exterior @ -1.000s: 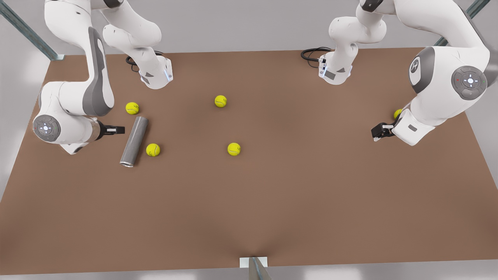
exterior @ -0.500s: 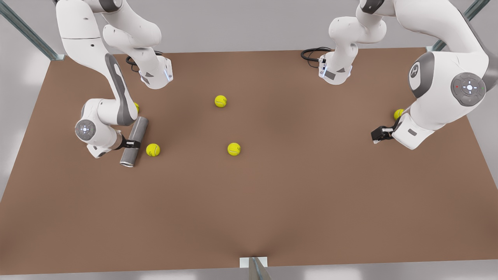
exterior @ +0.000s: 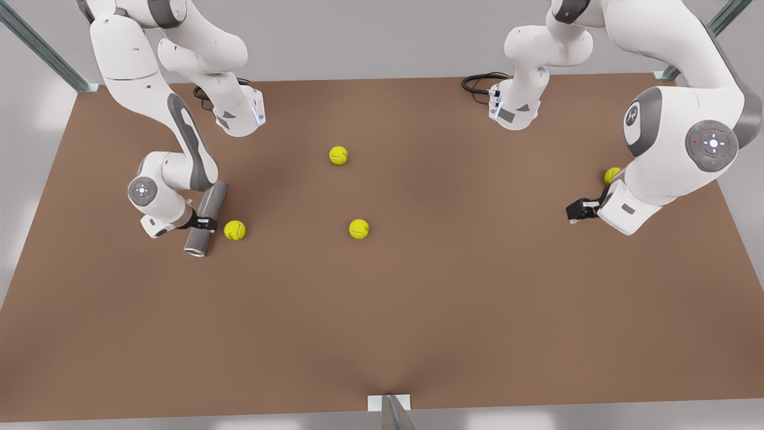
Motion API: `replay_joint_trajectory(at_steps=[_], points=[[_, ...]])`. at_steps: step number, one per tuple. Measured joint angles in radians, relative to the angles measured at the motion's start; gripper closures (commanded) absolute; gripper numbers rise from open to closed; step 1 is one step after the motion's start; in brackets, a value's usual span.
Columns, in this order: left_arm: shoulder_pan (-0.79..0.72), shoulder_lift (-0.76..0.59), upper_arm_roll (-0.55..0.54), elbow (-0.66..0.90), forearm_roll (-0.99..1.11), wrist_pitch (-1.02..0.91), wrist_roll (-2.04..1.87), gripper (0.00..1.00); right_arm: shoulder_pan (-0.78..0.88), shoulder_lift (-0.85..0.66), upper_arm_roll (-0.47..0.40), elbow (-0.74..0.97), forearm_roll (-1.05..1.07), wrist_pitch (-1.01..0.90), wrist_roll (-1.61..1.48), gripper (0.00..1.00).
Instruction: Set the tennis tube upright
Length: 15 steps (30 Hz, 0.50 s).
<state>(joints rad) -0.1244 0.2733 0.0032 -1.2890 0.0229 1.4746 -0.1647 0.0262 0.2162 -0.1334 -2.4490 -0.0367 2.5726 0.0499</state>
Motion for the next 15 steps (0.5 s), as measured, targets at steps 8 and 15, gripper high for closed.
replay_joint_trajectory(at_steps=[8, 15], points=[[0.000, 0.006, -0.002, 0.000, 0.000, 0.001, -0.009, 0.00, 0.012, -0.069, 0.000, -0.061, -0.001, 0.011, -0.023, 0.00], [0.000, 0.013, -0.002, 0.000, 0.000, 0.003, -0.014, 0.00, 0.006, -0.055, -0.001, -0.097, -0.001, 0.016, -0.045, 0.00]])
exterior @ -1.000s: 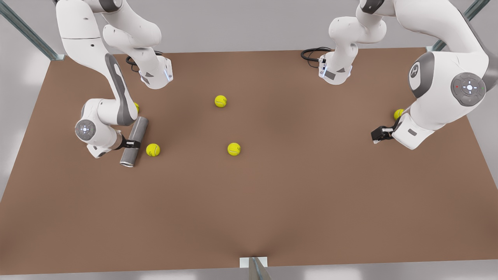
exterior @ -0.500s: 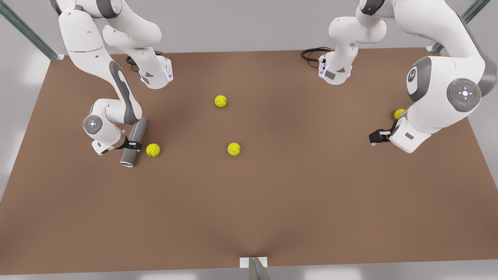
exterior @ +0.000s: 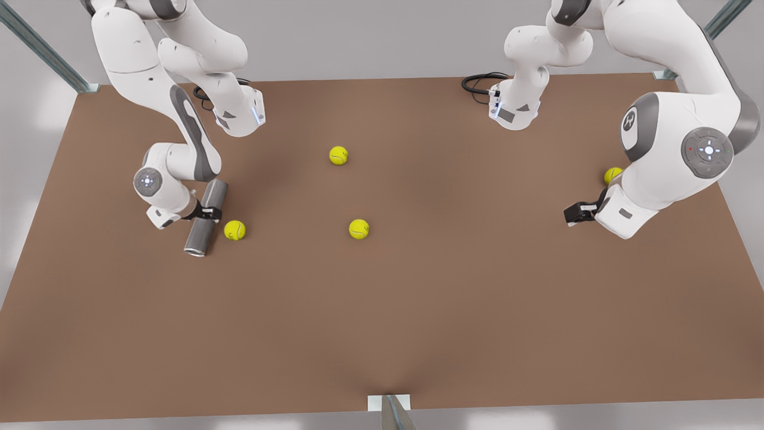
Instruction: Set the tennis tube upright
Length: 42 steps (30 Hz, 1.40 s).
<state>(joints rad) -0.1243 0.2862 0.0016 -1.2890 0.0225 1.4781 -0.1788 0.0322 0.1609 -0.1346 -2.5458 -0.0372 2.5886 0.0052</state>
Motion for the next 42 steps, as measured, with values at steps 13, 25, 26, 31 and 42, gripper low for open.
replay_joint_trajectory(at_steps=[13, 25, 26, 31, 42], points=[[0.000, 0.006, -0.002, 0.000, 0.000, 0.004, -0.005, 0.00, -0.015, 0.087, 0.001, 0.007, 0.000, 0.011, -0.024, 0.00], [0.000, 0.007, -0.003, 0.000, -0.001, 0.005, -0.007, 0.00, -0.015, 0.105, 0.001, 0.015, 0.000, 0.007, -0.035, 0.14], [0.000, 0.008, -0.003, 0.000, -0.001, 0.005, -0.008, 0.00, -0.015, 0.105, 0.001, 0.017, 0.000, 0.006, -0.036, 0.17], [-0.001, 0.008, -0.003, 0.000, 0.000, 0.005, -0.008, 0.00, -0.015, 0.105, 0.001, 0.021, 0.003, -0.001, -0.042, 0.22], [-0.001, 0.007, -0.003, 0.000, 0.000, 0.004, -0.010, 0.00, -0.018, 0.059, 0.003, 0.049, 0.003, -0.067, -0.056, 0.22]])
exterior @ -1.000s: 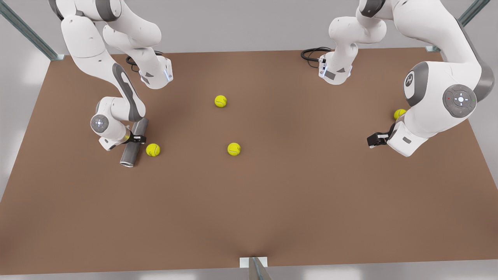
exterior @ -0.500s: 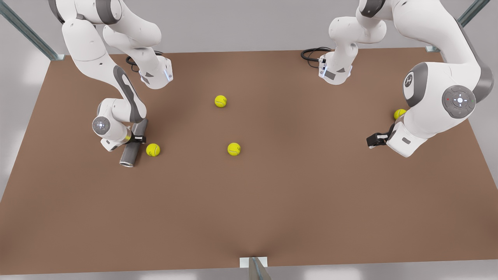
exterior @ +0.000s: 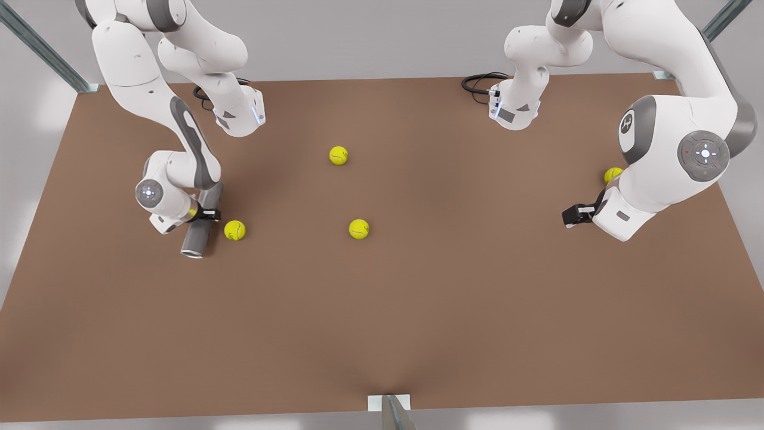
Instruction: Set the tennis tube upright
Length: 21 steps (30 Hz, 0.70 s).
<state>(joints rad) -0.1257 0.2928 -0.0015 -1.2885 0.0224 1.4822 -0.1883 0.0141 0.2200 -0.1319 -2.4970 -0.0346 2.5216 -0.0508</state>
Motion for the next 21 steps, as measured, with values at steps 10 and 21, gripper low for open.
replay_joint_trajectory(at_steps=[10, 21], points=[[0.000, -0.005, 0.000, 0.001, 0.000, -0.001, -0.001, 0.00, -0.012, -0.138, 0.043, 0.257, -0.004, -0.229, -0.039, 0.22], [-0.001, -0.016, 0.000, 0.008, -0.001, -0.002, -0.001, 0.00, 0.433, -0.023, 0.120, 0.633, 0.038, -0.408, -0.084, 0.22]])
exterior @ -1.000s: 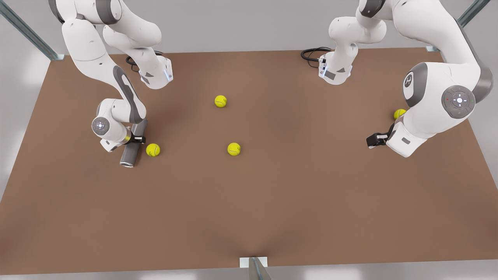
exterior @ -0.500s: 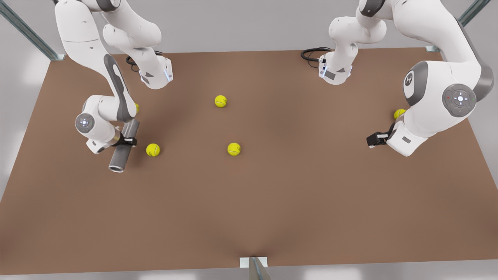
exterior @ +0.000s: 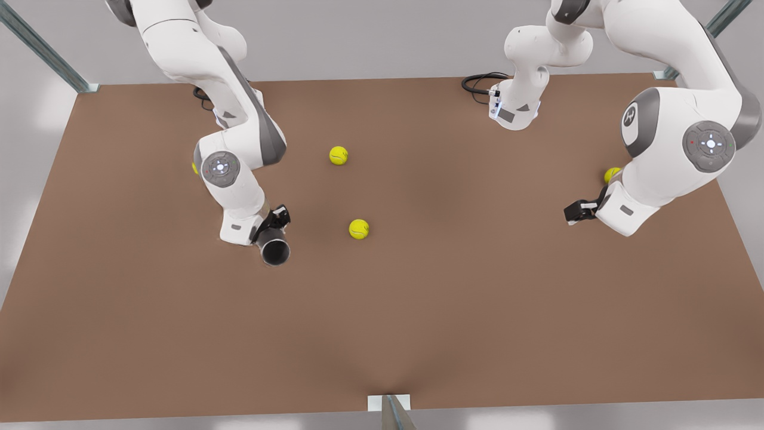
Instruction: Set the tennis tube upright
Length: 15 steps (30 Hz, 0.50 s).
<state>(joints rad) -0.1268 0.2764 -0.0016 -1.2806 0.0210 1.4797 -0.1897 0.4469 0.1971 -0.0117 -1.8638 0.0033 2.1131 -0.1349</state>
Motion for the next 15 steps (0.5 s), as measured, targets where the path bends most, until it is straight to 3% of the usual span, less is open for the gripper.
replay_joint_trajectory(at_steps=[3, 8, 15], points=[[-0.001, 0.000, -0.001, 0.005, 0.000, 0.000, 0.000, 0.00, 0.113, 0.092, 0.008, 0.152, 0.043, -0.051, -0.008, 0.22], [-0.001, 0.001, -0.001, 0.005, 0.000, 0.000, 0.000, 0.00, 0.158, 0.257, 0.007, 0.342, 0.178, -0.110, -0.034, 0.22], [-0.001, 0.001, 0.000, 0.005, 0.001, 0.000, 0.000, 0.00, 0.125, 0.294, -0.056, 0.402, -0.012, -0.159, -0.322, 0.22]])
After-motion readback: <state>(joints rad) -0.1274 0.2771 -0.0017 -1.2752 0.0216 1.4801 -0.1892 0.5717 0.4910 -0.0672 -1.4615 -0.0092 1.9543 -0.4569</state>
